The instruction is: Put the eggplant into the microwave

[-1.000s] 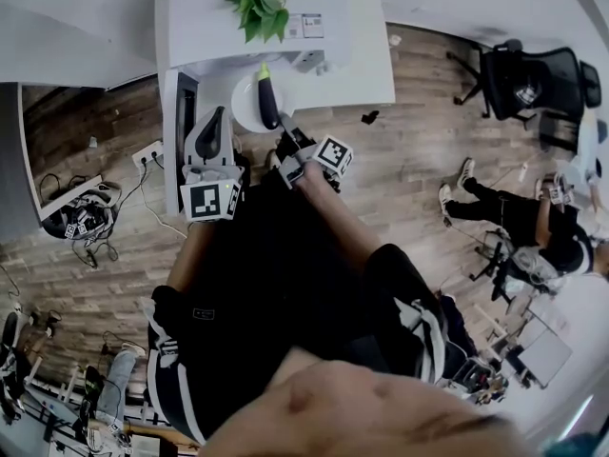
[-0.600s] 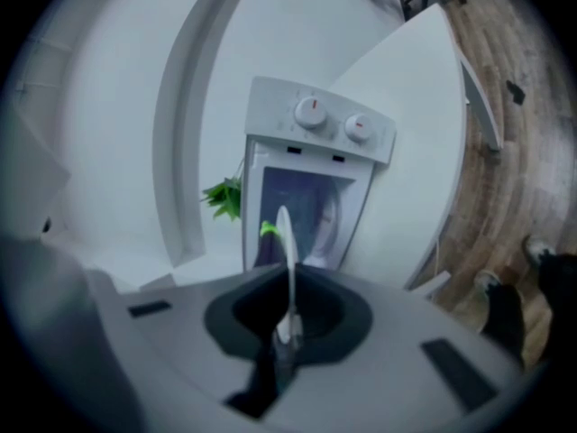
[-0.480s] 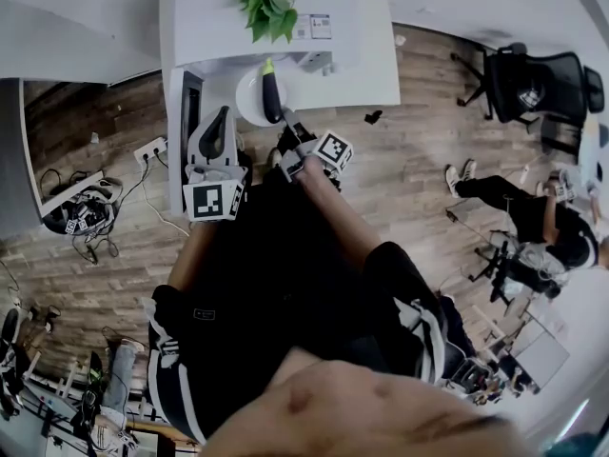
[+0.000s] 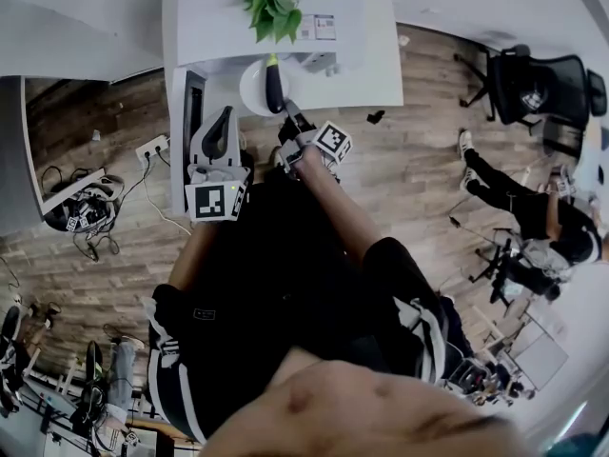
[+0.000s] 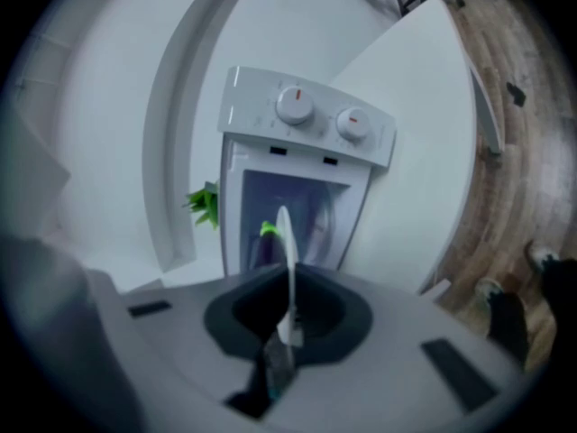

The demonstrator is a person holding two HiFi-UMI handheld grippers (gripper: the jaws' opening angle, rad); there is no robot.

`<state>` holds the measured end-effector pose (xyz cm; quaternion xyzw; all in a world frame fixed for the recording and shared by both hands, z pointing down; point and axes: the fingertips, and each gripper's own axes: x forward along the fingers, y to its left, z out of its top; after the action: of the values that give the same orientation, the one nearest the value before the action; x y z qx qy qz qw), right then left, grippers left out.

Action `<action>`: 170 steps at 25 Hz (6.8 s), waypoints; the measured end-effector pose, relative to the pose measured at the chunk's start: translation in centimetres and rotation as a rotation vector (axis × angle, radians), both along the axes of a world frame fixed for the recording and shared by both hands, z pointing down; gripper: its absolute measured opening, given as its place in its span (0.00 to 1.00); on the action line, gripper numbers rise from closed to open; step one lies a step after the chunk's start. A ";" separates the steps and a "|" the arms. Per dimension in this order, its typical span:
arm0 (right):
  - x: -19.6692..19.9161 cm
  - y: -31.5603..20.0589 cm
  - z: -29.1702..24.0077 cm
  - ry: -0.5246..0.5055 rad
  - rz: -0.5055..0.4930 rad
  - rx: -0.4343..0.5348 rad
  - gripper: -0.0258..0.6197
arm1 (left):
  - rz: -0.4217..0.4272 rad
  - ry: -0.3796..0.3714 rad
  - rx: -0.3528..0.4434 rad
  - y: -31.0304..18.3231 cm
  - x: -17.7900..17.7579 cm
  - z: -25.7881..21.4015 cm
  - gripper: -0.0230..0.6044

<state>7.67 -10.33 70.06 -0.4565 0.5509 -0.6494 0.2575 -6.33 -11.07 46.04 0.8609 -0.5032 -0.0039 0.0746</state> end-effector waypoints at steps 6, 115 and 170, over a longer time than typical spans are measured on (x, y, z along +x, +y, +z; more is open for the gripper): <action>-0.1 -2.4 1.6 -0.013 0.014 0.012 0.10 | 0.001 -0.004 -0.001 -0.2 0.1 0.1 0.09; -1.4 -9.3 4.7 0.952 -0.320 0.242 0.09 | -0.027 -0.003 -0.033 -0.8 -1.9 1.2 0.09; -5.8 -13.6 8.1 1.056 -0.538 0.144 0.09 | -0.043 -0.008 -0.074 -3.1 -2.2 2.5 0.09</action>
<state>1.92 -23.92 78.18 -0.5435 0.7434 -0.3378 -0.1946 -8.58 -14.20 48.51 0.8467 -0.5215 0.0165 0.1043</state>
